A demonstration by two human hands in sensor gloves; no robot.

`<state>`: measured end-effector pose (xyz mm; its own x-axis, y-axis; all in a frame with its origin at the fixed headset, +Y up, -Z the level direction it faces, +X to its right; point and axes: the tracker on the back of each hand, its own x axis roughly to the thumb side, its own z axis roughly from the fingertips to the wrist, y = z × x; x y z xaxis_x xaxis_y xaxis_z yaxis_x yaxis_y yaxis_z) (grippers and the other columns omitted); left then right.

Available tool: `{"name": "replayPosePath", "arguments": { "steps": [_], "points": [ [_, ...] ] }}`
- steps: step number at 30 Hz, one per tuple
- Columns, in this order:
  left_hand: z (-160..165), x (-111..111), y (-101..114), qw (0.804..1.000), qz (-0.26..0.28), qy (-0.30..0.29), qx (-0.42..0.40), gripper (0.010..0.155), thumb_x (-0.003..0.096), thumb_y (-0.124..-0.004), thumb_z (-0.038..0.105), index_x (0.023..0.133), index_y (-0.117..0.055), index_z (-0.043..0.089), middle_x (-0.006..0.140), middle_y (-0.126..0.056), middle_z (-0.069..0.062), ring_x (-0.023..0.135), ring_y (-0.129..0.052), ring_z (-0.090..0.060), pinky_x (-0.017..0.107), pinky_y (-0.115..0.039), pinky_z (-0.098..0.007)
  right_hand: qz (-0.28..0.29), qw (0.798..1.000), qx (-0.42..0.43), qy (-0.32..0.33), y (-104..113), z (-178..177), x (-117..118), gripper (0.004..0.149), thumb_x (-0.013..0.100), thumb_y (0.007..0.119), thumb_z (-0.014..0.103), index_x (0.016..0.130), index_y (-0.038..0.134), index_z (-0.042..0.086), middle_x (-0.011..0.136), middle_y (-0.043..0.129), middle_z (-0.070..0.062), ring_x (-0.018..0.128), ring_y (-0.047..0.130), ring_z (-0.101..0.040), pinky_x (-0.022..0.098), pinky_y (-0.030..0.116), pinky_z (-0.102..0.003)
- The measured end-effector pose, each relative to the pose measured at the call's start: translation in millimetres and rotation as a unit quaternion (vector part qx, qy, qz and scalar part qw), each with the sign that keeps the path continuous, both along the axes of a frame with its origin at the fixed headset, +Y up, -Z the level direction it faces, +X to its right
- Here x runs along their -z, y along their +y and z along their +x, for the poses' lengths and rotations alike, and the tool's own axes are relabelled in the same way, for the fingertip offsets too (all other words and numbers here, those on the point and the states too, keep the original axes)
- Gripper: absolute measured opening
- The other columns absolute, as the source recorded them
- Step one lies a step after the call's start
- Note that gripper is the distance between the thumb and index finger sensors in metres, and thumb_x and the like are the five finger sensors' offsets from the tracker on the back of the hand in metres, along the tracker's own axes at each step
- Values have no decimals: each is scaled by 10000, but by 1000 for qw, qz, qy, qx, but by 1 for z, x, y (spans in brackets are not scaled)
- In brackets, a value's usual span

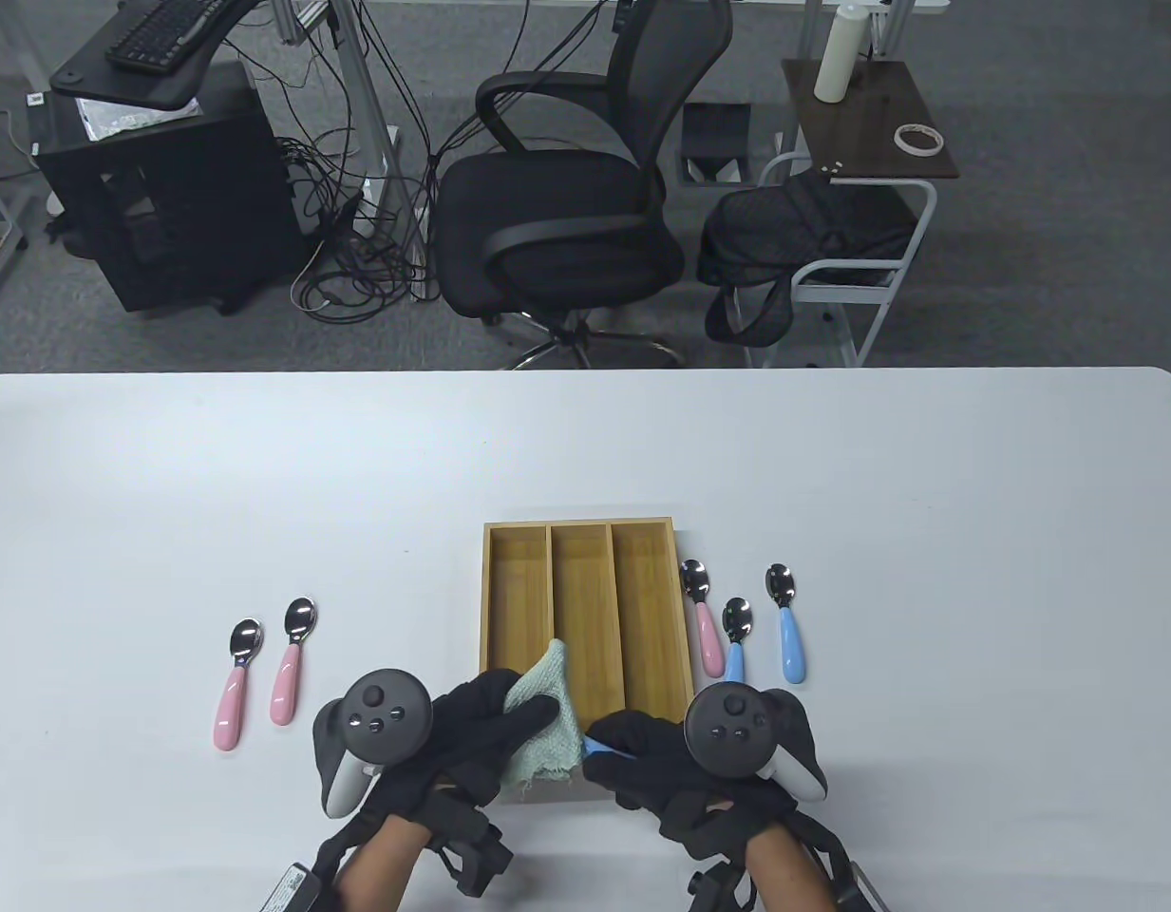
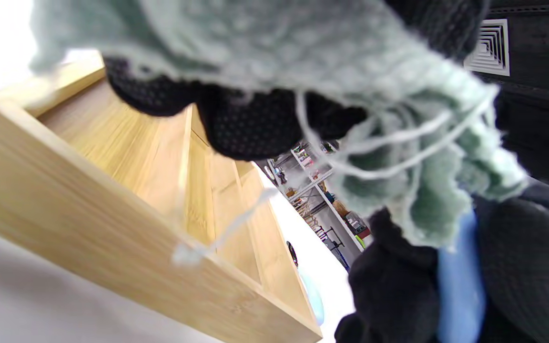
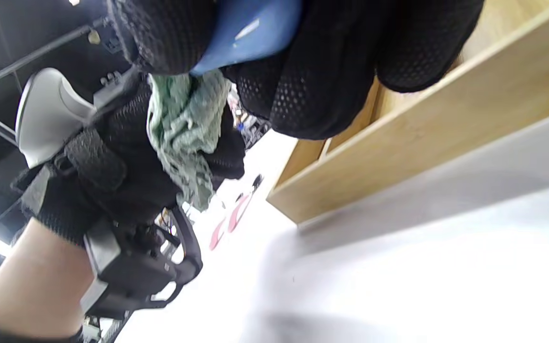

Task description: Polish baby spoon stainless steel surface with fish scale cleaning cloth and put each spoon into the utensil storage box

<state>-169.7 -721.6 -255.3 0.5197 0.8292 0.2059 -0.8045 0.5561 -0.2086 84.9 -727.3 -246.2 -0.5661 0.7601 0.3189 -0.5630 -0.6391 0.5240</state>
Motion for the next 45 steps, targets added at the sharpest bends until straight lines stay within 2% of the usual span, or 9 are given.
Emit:
{"name": "replayPosePath", "arguments": {
  "steps": [10, 14, 18, 21, 23, 26, 30, 35, 45],
  "points": [
    [-3, 1, 2, 1000, 4, 5, -20, 528, 580, -646, 541, 863, -826, 133, 626, -994, 58, 507, -1071, -161, 445, -908, -411, 10, 1000, -18, 6, 9, 0, -4, 449, 602, 702, 504, 943, 696, 213, 821, 857, -32, 570, 956, -213, 535, 805, -474],
    [-15, 2, 3, 998, 13, 54, -20, 497, 602, -610, 539, 852, -823, 166, 625, -985, 101, 512, -1070, -147, 448, -910, -403, 10, 999, -46, -3, 12, 8, -3, 444, 605, 704, 497, 940, 706, 206, 815, 863, -34, 558, 957, -218, 493, 821, -443],
    [-43, 7, 0, 991, -10, 98, -86, 501, 609, -613, 539, 860, -818, 157, 639, -981, 84, 526, -1065, -161, 456, -903, -412, 7, 998, -14, -65, 15, 26, 3, 429, 615, 691, 490, 945, 704, 216, 886, 803, -54, 672, 899, -289, 574, 749, -515],
    [-57, 10, -4, 978, -42, 129, -157, 502, 616, -608, 537, 864, -812, 151, 644, -977, 80, 530, -1062, -164, 459, -900, -416, -28, 983, 41, -176, 17, 41, 15, 423, 626, 683, 490, 934, 724, 204, 880, 778, -86, 646, 880, -290, 552, 745, -519],
    [-59, 11, -8, 971, -63, 131, -191, 503, 618, -608, 534, 866, -811, 146, 648, -976, 74, 534, -1060, -171, 461, -897, -421, -26, 966, 47, -252, 20, 45, 28, 425, 622, 695, 488, 922, 742, 191, 811, 814, -78, 553, 900, -251, 474, 792, -452],
    [-58, 13, -11, 967, -81, 120, -210, 504, 619, -615, 533, 869, -810, 141, 651, -976, 69, 537, -1060, -177, 462, -896, -424, -10, 950, -50, -309, 28, 39, 56, 468, 623, 690, 494, 903, 758, 125, 737, 849, -83, 418, 930, -179, 337, 845, -338],
    [-56, 13, -10, 970, -78, 112, -201, 505, 619, -615, 534, 869, -811, 142, 651, -977, 69, 537, -1060, -177, 462, -896, -424, -23, 933, -145, -330, 25, 17, 92, 491, 624, 682, 479, 905, 747, 82, 730, 848, -110, 266, 926, -64, 214, 856, -250],
    [-55, 13, -10, 971, -77, 104, -200, 505, 618, -621, 533, 867, -814, 138, 649, -980, 65, 535, -1061, -180, 460, -896, -428, -65, 917, -213, -331, 8, -7, 128, 501, 629, 672, 455, 914, 741, 50, 735, 850, -137, 277, 953, -60, 218, 884, -242],
    [-55, 16, -8, 971, -78, 93, -206, 506, 619, -622, 532, 871, -814, 137, 653, -980, 63, 539, -1061, -182, 462, -896, -429, -94, 907, -237, -335, -1, -21, 150, 502, 653, 605, 414, 945, 680, 12, 784, 809, -168, 345, 988, -81, 263, 911, -261]
  ]
}}
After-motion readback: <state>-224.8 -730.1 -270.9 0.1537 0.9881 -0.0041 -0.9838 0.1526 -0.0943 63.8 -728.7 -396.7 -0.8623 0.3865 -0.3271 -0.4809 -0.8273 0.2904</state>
